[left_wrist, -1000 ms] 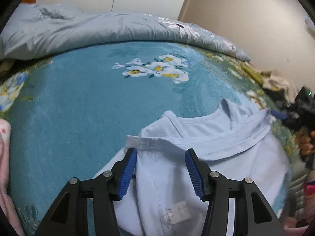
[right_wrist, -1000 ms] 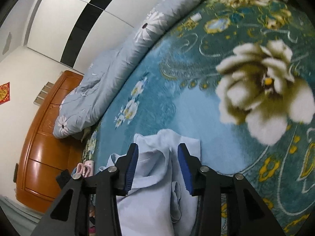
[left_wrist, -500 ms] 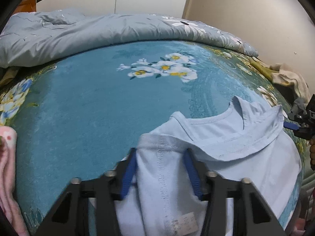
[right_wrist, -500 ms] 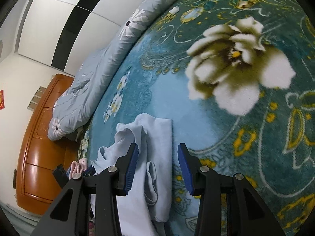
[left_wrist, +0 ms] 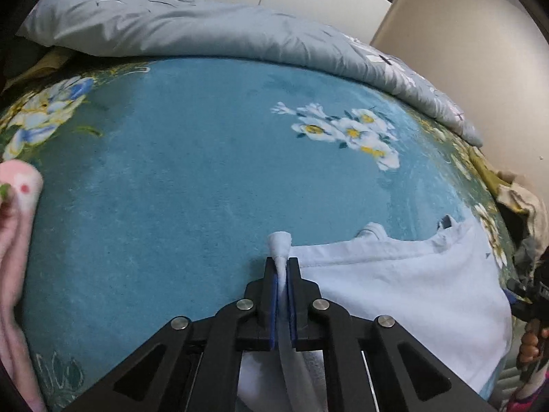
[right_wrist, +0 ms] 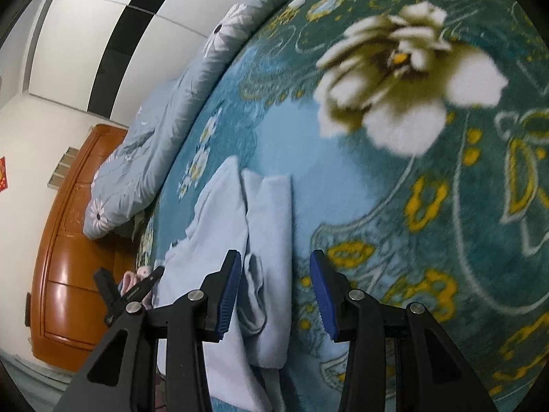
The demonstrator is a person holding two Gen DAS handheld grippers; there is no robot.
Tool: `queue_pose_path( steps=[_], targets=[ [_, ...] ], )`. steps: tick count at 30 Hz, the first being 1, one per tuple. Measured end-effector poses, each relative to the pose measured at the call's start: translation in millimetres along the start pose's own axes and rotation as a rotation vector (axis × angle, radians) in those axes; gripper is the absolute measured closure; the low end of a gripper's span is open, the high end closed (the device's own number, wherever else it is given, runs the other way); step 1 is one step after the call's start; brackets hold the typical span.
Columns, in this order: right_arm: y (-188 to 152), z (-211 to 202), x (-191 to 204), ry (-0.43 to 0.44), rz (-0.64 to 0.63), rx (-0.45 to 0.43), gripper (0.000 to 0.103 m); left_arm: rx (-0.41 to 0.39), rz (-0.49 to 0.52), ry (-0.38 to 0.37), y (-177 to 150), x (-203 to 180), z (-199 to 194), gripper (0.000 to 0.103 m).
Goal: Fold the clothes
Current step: 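Open both grippers and withdraw them from the folded shirt, then grasp the folded light blue shirt with the right gripper and lift it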
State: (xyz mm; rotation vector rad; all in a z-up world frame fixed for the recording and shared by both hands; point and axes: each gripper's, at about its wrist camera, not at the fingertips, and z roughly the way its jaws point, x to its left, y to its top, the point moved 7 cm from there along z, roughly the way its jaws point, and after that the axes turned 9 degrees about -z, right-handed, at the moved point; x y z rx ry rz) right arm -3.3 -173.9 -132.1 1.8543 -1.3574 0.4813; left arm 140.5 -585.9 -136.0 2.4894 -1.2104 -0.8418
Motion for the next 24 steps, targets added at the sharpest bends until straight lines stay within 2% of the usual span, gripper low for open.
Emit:
queue_pose_path(
  steps=[1,3,5,6,8,10,13,17,19,23,24],
  targets=[
    [-2.7,0.3,1.4,0.003,-0.004,0.003,0.060,-0.002,-0.010,0.002,0.6,0.9,-2.7,0.088],
    [-9.5,-2.7,1.7,0.009,-0.007,0.008,0.060,-0.035,-0.032,0.043,2.7,6.8,-14.1,0.066],
    [-16.6,-6.4,1.5,0.015,-0.010,0.013,0.060,-0.103,-0.052,0.099,2.6,15.3,-37.0,0.061],
    [-21.3,-9.1,0.8,0.018,-0.010,0.015,0.060,-0.123,-0.063,0.104,-0.8,16.9,-48.5,0.058],
    [-32.3,-15.4,-0.7,0.030,-0.008,0.016,0.060,-0.138,-0.081,0.063,-13.6,12.9,-70.1,0.050],
    [-40.2,-17.5,1.0,0.050,0.006,0.016,0.060,-0.108,-0.075,-0.045,-36.9,-6.5,-83.9,0.042],
    [-48.9,-12.3,6.3,0.081,0.023,0.029,0.059,-0.008,-0.004,-0.191,-80.2,-53.4,-84.9,0.041],
    [-50.1,-1.1,17.9,0.091,0.003,0.040,0.057,0.135,0.119,-0.279,-141.8,-116.3,-65.5,0.041],
    [-52.1,1.5,21.8,0.104,0.010,0.039,0.057,0.184,0.177,-0.261,-167.6,-135.6,-54.8,0.041],
    [-60.8,6.2,28.4,0.126,0.015,0.051,0.057,0.189,0.256,-0.175,-193.1,-152.1,-42.0,0.041],
    [-62.1,7.1,29.4,0.130,0.017,0.053,0.064,0.197,0.243,-0.188,-193.2,-151.8,-44.5,0.041]
  ],
)
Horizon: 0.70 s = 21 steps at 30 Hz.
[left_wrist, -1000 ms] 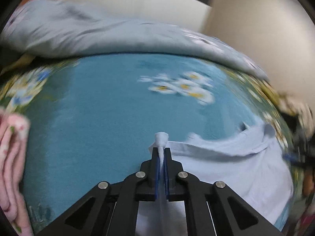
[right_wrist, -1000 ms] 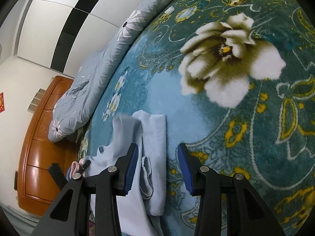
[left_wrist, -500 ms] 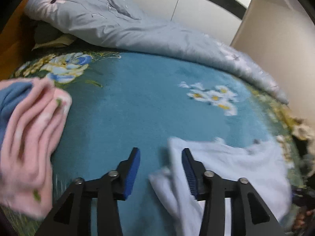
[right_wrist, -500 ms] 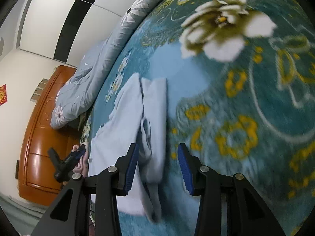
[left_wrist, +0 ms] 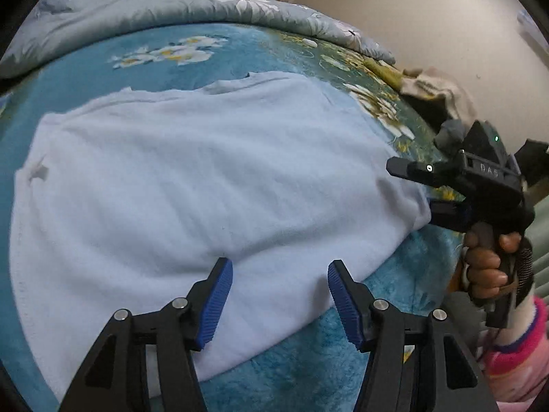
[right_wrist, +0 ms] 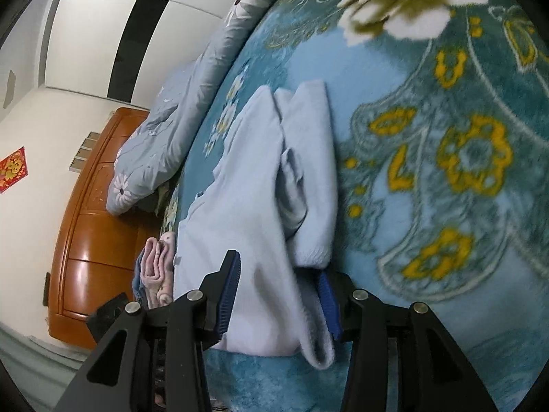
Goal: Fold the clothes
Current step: 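Grasp the folded light blue shirt with the right gripper and lift it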
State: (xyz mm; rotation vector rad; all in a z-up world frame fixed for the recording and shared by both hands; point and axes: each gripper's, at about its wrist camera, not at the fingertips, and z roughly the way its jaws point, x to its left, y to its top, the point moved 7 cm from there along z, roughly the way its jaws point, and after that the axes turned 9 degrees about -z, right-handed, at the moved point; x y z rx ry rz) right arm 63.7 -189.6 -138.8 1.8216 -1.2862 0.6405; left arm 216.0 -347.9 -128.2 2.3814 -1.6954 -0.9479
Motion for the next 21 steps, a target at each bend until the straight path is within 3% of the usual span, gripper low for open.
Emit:
queue_pose_path(
  steps=[1,4,9,13,18,21],
  targets=[
    [-0.8,1.8,-0.8,-0.002,0.010,0.005,0.078,0.007,-0.019,-0.030,-0.1,-0.3,-3.6,0.041],
    [0.9,4.0,-0.9,-0.005,0.042,0.012,0.090,-0.055,-0.071,-0.064,3.1,9.2,-29.5,0.041],
    [17.9,-1.9,40.0,-0.039,-0.052,-0.021,0.093,-0.216,-0.187,0.010,6.2,60.9,-84.0,0.041],
    [33.4,13.0,104.9,-0.101,-0.224,-0.025,0.093,-0.315,-0.323,0.053,-0.1,113.8,-120.4,0.040],
    [30.3,56.9,189.5,-0.152,-0.461,0.032,0.093,-0.364,-0.445,0.072,-24.9,168.9,-143.8,0.038],
    [3.0,97.2,239.2,-0.169,-0.638,0.092,0.093,-0.372,-0.486,0.074,-36.9,188.8,-148.0,0.038]
  ],
)
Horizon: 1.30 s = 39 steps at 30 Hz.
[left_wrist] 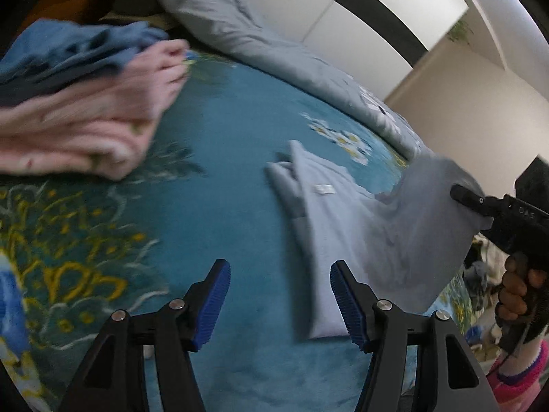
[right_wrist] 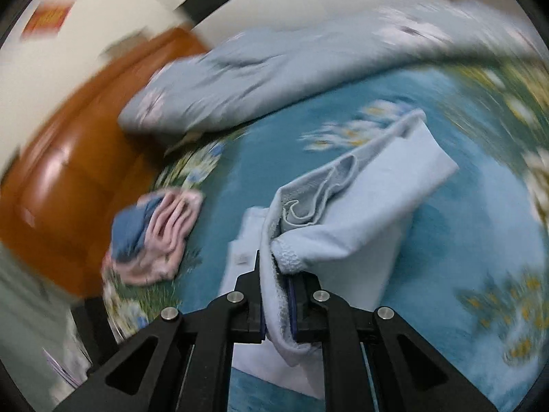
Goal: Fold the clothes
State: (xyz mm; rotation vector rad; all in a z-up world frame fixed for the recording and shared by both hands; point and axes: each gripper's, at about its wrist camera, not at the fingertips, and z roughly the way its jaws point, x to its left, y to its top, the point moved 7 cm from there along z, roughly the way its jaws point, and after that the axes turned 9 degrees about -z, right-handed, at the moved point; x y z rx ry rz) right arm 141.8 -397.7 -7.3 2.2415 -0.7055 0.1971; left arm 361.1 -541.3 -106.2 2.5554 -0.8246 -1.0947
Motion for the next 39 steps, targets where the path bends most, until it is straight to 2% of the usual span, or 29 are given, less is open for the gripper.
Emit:
queue_pose_path(
  steps=[4,8,9,11,12,15,16,19,24,26,28,30,34,39],
  targets=[
    [-28.9,55.5,52.9,0.010,-0.139,0.141,0.093,0.010,-0.034,0.012,-1.1,17.2,2.0,0.038],
    [-71.8,105.8,70.4,-0.011,-0.193,0.302,0.089,0.020,-0.046,0.012,-1.7,22.9,5.8,0.038],
    [-76.8,109.5,73.4,-0.002,-0.201,0.315,0.084,0.022,-0.048,0.012,-1.7,23.6,7.0,0.038],
    [-81.0,109.0,79.4,0.038,-0.210,0.316,0.066,0.025,-0.054,0.003,-1.3,21.7,8.6,0.038],
    [-82.9,105.1,85.7,0.088,-0.221,0.314,0.057,0.026,-0.057,-0.003,-1.0,20.3,9.2,0.038],
    [-86.1,83.7,95.3,0.205,-0.260,0.277,0.056,0.025,-0.063,-0.041,-2.2,12.3,4.4,0.038],
    [-85.8,75.3,88.9,0.204,-0.248,0.253,0.056,0.024,-0.059,-0.068,-2.4,6.0,2.9,0.038],
    [-83.4,50.4,51.2,0.144,-0.156,0.174,0.056,0.038,-0.033,-0.117,-6.2,-11.9,3.0,0.034],
    [-95.7,25.7,-36.9,0.063,0.158,0.101,0.056,0.100,0.014,-0.167,-15.9,-48.8,24.2,0.034],
    [-109.0,21.6,-59.4,0.067,0.255,0.104,0.056,0.107,0.028,-0.105,-18.3,-50.6,32.8,0.034],
    [-121.6,18.5,-76.1,0.080,0.334,0.108,0.056,0.096,0.040,0.037,-18.5,-38.6,41.6,0.034],
    [-129.4,19.6,-75.4,0.106,0.346,0.114,0.056,0.078,0.043,0.171,-17.6,-22.9,46.2,0.034],
    [-137.6,32.4,-60.3,0.165,0.326,0.153,0.056,0.023,-0.001,0.199,-8.1,-3.7,26.3,0.034],
    [-141.2,44.0,-42.1,0.197,0.301,0.164,0.053,-0.035,-0.083,0.174,6.1,15.8,3.0,0.034]
  ],
)
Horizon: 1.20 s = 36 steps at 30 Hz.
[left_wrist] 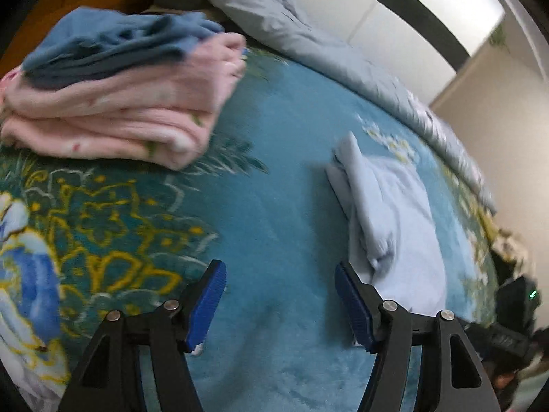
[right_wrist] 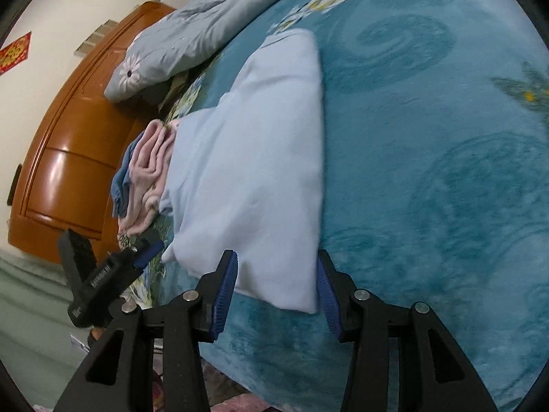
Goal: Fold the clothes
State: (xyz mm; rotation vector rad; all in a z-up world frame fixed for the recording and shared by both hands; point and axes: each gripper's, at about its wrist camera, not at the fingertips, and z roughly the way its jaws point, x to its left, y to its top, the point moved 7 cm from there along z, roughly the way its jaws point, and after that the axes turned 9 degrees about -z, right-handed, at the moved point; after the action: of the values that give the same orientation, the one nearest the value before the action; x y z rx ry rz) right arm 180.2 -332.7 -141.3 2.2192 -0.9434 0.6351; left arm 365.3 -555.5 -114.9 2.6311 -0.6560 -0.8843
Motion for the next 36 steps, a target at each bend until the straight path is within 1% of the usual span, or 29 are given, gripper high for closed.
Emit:
queue_pose_path(
  steps=[1,2,4,7,10,11,14,16,18,21,23,26,27,28,29,30,33,36],
  targets=[
    [0.0,0.2,0.9,0.005,0.000,-0.005,0.054,-0.005,-0.012,0.001,1.9,3.4,-1.3,0.034],
    [-0.4,-1.9,0.2,0.013,0.004,-0.014,0.057,-0.006,-0.016,0.004,2.8,4.7,-1.1,0.034],
    [0.6,-6.3,-3.0,0.023,0.017,-0.033,0.093,0.002,-0.014,0.000,2.5,3.5,1.9,0.034],
    [4.4,-14.7,-10.7,0.042,0.040,-0.047,0.095,0.015,-0.006,-0.007,1.6,0.7,6.2,0.034],
    [19.7,-39.4,-23.1,0.047,0.029,-0.068,0.096,0.036,0.030,-0.021,-1.6,-6.2,9.5,0.034],
    [28.0,-51.1,-31.3,0.017,0.011,-0.071,0.096,0.044,0.039,-0.029,-2.8,-7.3,8.8,0.034],
    [59.0,-87.8,-64.5,-0.110,-0.046,-0.068,0.096,0.071,0.057,-0.070,-7.5,-15.3,9.4,0.034],
    [82.3,-108.4,-94.1,-0.175,-0.035,-0.061,0.096,0.088,0.069,-0.089,-9.2,-30.2,17.6,0.034],
    [97.9,-119.5,-116.4,-0.198,-0.007,-0.055,0.096,0.105,0.086,-0.112,-10.4,-48.1,26.5,0.034],
    [104.0,-124.0,-128.0,-0.192,0.028,-0.069,0.093,0.137,0.107,-0.165,-10.1,-68.8,30.3,0.034],
    [105.1,-134.8,-133.0,-0.220,0.043,-0.116,0.092,0.162,0.108,-0.205,-7.2,-83.5,37.0,0.034],
    [95.5,-157.3,-140.0,-0.202,0.093,-0.199,0.074,0.219,0.072,-0.258,-4.9,-102.9,53.9,0.034],
    [88.5,-161.4,-140.4,-0.193,0.109,-0.214,0.064,0.238,0.056,-0.274,-5.0,-108.5,59.5,0.033],
    [79.7,-161.6,-139.7,-0.182,0.120,-0.217,0.057,0.258,0.042,-0.291,-6.2,-114.2,64.9,0.033],
    [69.8,-159.6,-138.3,-0.170,0.129,-0.214,0.057,0.278,0.031,-0.311,-8.4,-120.0,70.2,0.033],
    [59.9,-157.6,-136.9,-0.158,0.137,-0.211,0.057,0.296,0.021,-0.320,-10.9,-125.4,76.5,0.033],
    [29.4,-142.6,-134.0,-0.096,0.196,-0.195,0.044,0.341,0.002,-0.288,-21.5,-132.7,94.5,0.033],
    [12.7,-121.6,-126.6,-0.043,0.252,-0.186,0.044,0.349,-0.001,-0.272,-26.6,-135.8,101.2,0.033]
  ],
)
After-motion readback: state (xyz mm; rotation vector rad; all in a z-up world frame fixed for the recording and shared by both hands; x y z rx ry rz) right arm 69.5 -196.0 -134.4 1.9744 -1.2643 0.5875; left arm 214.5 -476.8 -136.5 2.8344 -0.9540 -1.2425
